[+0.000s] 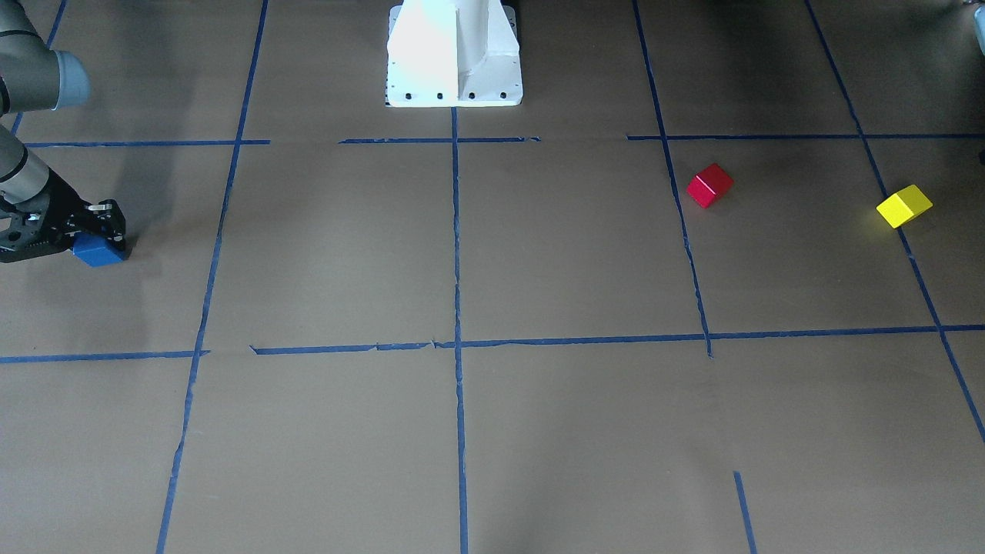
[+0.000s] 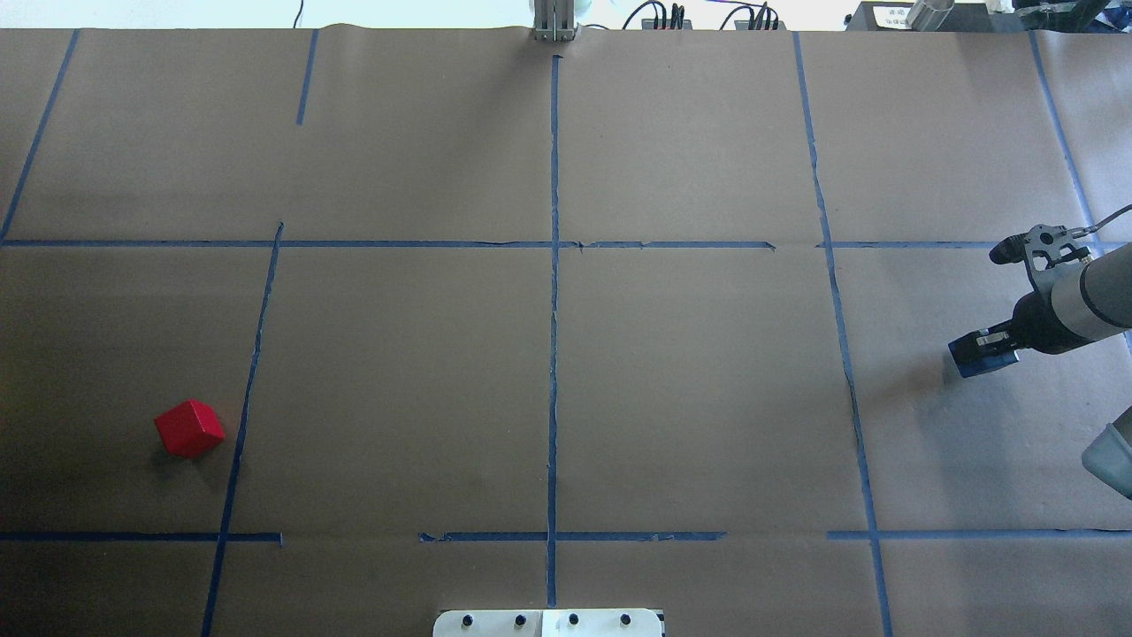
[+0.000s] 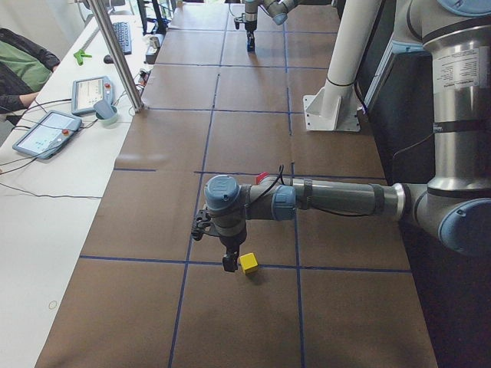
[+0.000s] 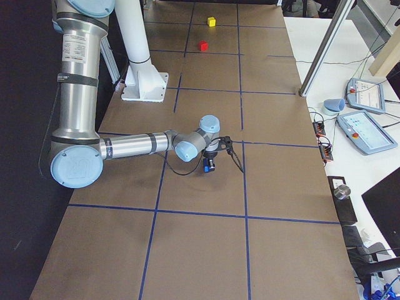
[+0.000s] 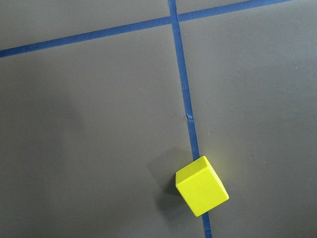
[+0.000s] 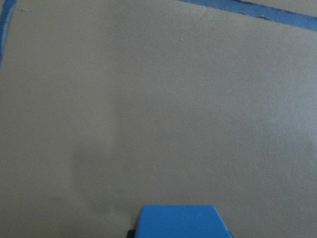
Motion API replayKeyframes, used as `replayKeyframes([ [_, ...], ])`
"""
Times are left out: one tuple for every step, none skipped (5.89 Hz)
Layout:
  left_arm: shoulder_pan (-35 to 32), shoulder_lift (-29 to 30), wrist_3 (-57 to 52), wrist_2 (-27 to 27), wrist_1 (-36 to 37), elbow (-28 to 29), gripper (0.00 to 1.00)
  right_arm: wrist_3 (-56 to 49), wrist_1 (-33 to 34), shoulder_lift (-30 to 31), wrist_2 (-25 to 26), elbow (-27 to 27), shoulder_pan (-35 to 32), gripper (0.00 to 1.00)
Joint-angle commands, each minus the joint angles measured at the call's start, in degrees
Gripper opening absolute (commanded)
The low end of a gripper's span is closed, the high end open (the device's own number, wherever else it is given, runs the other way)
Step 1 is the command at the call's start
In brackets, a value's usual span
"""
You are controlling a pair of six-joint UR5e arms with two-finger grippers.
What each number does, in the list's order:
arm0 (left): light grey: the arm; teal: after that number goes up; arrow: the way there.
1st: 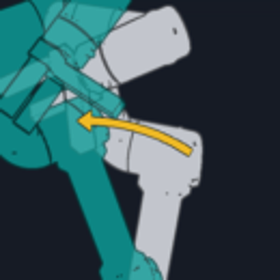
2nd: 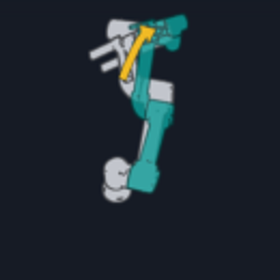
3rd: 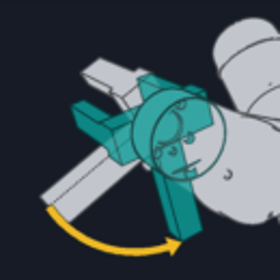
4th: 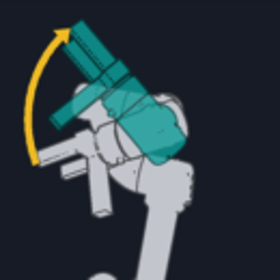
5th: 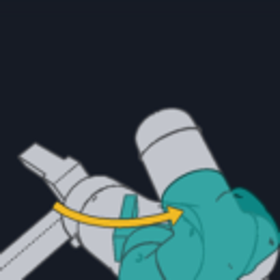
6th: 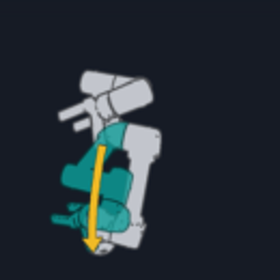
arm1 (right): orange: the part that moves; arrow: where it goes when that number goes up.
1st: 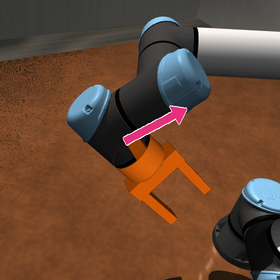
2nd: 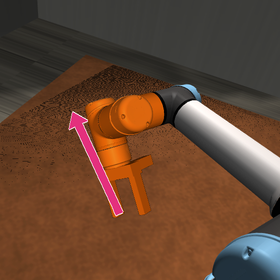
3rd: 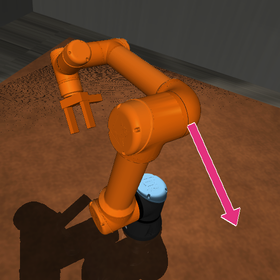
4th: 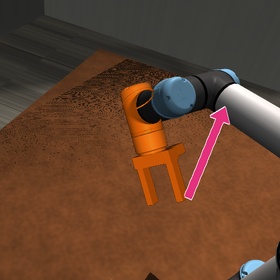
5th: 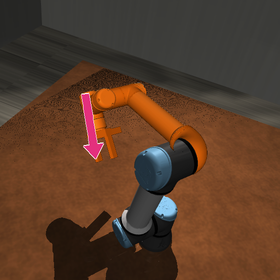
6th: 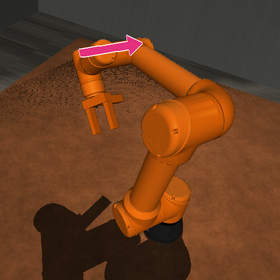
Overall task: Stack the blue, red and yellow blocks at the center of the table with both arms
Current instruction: 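Lower the right gripper and grasp the blue cube, then carry the blue cube to the table center with the right gripper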
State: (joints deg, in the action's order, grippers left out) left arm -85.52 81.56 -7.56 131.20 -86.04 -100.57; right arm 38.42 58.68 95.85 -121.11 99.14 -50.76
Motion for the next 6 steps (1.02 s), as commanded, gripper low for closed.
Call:
replayKeyframes([
  [0.0,0.1,0.0,0.0,0.0,-0.1,1.0,9.2,0.9,-5.0,0.1,2.8,1.8,0.05],
  [0.0,0.0,0.0,0.0,0.0,-0.1,1.0,18.4,4.3,-13.5,1.8,2.3,8.0,0.06],
  [0.0,0.0,0.0,0.0,0.0,-0.1,1.0,21.0,15.0,-23.7,6.4,2.2,12.0,0.06],
  [0.0,0.0,0.0,0.0,0.0,-0.1,1.0,23.2,24.5,-33.5,8.9,-0.1,15.6,0.06],
  [0.0,0.0,0.0,-0.1,0.0,-0.1,1.0,29.6,25.2,-42.9,10.9,-7.8,17.7,0.06],
  [0.0,0.0,0.0,0.0,0.0,-0.1,1.0,33.4,25.2,-51.5,14.0,-15.8,20.2,0.06],
])
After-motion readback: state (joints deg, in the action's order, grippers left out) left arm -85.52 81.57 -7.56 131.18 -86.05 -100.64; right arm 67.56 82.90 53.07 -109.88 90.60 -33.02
